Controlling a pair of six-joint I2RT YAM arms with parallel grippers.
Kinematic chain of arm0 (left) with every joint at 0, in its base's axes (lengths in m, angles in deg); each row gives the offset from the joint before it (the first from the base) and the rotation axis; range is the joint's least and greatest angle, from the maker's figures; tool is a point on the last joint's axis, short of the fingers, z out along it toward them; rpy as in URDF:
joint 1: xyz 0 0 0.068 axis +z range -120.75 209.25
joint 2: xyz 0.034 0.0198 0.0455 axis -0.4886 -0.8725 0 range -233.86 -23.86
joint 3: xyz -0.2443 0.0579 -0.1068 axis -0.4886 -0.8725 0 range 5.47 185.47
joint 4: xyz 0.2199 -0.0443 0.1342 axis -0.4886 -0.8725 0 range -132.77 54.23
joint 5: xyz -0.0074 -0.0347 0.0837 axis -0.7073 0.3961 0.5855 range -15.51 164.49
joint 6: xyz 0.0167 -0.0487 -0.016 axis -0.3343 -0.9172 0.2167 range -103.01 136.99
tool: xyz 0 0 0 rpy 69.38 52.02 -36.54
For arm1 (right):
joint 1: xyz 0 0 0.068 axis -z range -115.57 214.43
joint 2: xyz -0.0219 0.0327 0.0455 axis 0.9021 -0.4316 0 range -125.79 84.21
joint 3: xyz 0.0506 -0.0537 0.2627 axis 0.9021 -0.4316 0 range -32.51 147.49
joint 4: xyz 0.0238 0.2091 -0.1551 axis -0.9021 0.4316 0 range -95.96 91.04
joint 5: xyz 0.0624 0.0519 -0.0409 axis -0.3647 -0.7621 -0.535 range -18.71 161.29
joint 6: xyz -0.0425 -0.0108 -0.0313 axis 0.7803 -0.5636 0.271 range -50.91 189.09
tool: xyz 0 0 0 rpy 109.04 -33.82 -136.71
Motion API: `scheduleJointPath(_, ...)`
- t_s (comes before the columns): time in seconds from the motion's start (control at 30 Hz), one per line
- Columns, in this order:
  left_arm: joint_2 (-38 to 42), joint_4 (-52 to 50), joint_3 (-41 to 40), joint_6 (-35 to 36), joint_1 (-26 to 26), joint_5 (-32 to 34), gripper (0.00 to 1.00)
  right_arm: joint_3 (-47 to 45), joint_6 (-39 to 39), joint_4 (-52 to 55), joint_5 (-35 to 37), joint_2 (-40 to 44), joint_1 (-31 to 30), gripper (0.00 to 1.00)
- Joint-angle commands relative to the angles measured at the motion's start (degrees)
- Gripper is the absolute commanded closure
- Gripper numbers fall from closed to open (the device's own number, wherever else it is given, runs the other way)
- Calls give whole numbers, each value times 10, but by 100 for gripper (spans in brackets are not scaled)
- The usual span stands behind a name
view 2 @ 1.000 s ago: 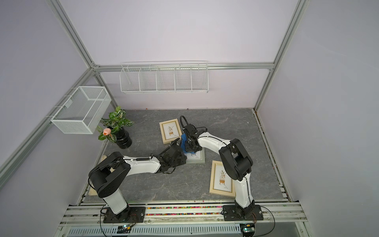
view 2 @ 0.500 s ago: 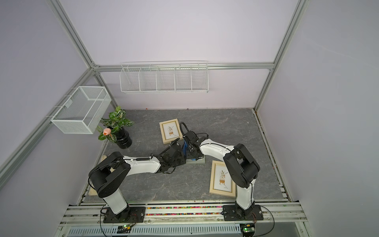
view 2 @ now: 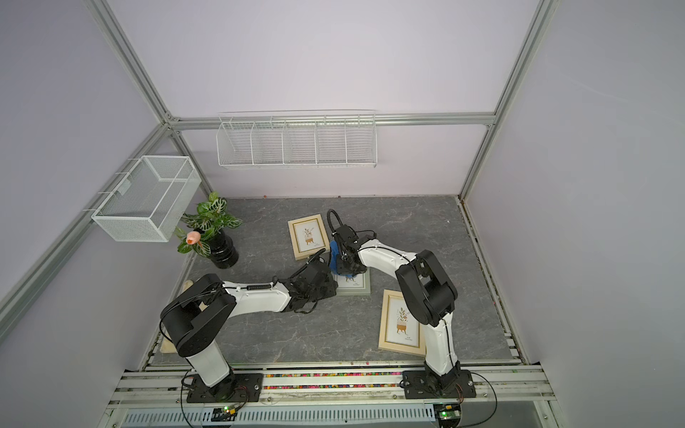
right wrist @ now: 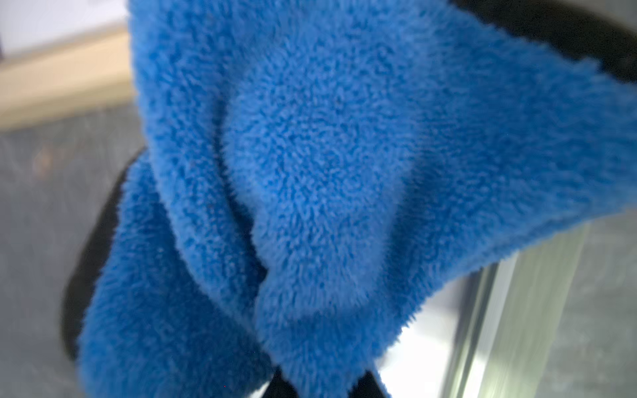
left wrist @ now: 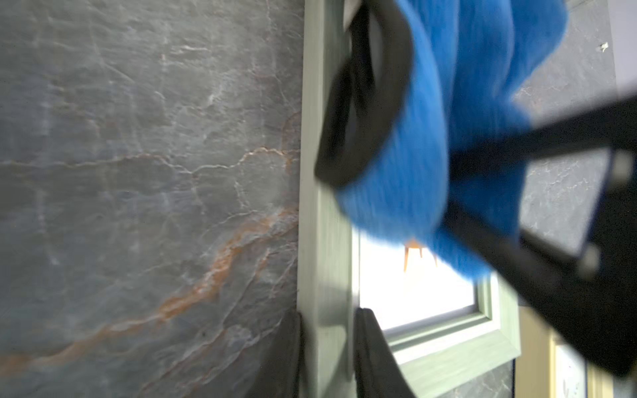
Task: Wipe the picture frame with a cloth
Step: Wipe the dirt from the picture frame.
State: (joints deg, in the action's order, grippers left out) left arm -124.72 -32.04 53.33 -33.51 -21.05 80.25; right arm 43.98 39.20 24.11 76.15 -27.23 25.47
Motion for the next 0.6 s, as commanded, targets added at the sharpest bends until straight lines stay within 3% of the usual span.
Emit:
scheduleJointPath(0.0, -42, -81, -12, -4, 0, -2, 79, -40, -12, 5, -10, 34, -9, 93)
scheduleJointPath(0.3, -41, -86, -10, -8, 0, 1, 79, 90, 16, 44, 0, -58, 36, 93)
scheduleJointPath(0.57, -35, -82, -18, -6, 0, 7, 79, -66, 4, 16, -13, 51, 14, 93)
